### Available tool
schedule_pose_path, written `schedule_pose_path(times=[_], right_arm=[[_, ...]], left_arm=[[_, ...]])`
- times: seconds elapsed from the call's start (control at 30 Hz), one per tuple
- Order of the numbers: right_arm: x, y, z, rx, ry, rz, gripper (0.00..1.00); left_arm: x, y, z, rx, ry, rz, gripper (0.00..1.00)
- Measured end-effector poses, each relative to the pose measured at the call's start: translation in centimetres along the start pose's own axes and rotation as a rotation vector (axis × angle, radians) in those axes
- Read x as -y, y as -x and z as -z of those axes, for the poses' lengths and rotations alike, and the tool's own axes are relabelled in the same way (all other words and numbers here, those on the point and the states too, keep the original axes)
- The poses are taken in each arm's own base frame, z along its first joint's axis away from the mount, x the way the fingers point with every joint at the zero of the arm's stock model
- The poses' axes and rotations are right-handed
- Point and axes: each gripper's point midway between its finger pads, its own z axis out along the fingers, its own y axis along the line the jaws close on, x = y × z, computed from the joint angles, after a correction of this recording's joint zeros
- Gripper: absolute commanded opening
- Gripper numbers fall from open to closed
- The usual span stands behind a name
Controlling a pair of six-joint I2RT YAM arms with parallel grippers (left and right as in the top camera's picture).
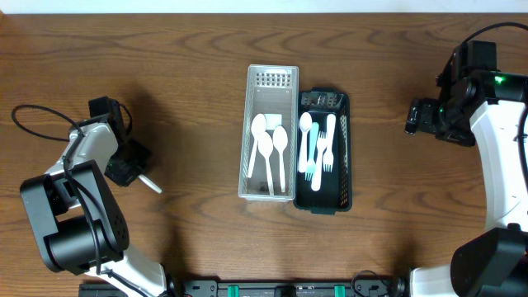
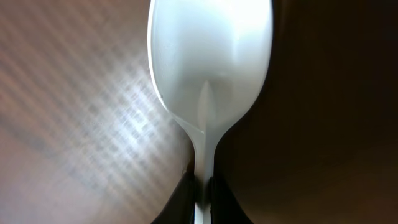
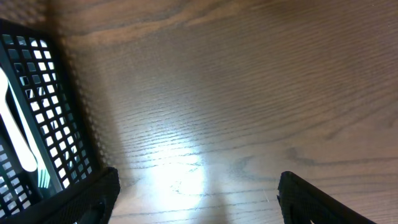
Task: Pack container
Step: 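Move the left gripper to the last spoon and grasp it, then lower the last spoon into the clear tray and release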
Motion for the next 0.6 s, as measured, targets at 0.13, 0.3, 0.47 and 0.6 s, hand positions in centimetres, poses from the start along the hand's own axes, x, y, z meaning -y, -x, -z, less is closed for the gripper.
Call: schedule_pose_path(times=[0.13, 0.3, 0.47, 0.6], right_arm=[[0.0, 0.0, 0.0, 0.000, 0.000, 0.000, 0.84], [0.0, 0.0, 0.0, -0.001, 0.000, 0.000, 0.84], [0.0, -0.1, 0.0, -0.005, -0.001, 0.000, 0.84], [0.0, -0.2, 0.0, -0.007, -0.001, 0.000, 0.84]], left_arm=[[-0.5, -1.6, 0.7, -0.042, 0.033, -0.048, 0.06], [1.7, -3.7, 5.4, 0.024, -0.013, -0.207, 0.06], [6.0, -6.7, 12.3, 0.179, -0.151, -0.418, 0.06], [9.0, -11.1, 15.9, 0.257, -0.253, -0.608, 0.06]])
